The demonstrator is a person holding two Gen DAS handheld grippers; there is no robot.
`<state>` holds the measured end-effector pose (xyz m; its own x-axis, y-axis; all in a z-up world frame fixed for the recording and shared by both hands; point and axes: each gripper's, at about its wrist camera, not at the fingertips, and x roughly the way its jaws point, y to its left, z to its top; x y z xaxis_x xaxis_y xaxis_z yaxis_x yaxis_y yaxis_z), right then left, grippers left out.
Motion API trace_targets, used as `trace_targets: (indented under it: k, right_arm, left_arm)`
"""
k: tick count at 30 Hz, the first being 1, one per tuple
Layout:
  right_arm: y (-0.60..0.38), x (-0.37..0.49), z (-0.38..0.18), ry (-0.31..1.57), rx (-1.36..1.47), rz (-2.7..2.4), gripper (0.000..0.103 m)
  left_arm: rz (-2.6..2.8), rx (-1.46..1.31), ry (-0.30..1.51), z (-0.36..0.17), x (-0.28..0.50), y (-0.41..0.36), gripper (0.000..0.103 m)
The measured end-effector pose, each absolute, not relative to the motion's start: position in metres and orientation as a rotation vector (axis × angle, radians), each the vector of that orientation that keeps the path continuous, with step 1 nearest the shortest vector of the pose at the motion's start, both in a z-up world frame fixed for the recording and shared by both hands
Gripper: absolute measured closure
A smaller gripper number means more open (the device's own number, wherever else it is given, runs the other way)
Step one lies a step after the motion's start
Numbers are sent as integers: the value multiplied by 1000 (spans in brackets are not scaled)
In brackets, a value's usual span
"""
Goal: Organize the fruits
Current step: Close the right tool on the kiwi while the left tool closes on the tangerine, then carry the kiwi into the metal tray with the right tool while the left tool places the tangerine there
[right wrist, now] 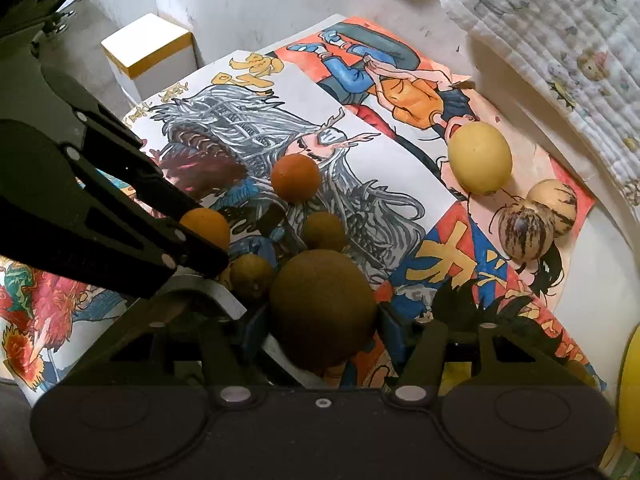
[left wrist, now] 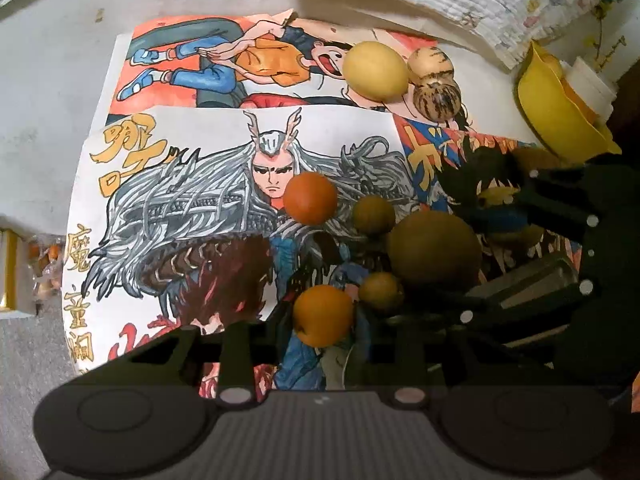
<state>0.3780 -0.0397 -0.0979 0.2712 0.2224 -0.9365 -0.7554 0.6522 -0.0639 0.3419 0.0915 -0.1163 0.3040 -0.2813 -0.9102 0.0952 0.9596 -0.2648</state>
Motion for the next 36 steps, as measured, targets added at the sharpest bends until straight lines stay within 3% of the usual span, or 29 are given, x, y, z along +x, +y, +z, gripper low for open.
trace_targets:
  k: [14, 36]
  right_arm:
    - [-66, 354, -78, 1050, -482, 673, 44]
    - [-121, 227, -72, 1106, -418, 782, 44]
  left_arm:
    - [-146, -242, 1198, -103, 313, 89, 67]
    - [-161, -240, 1239, -87, 209, 37, 67]
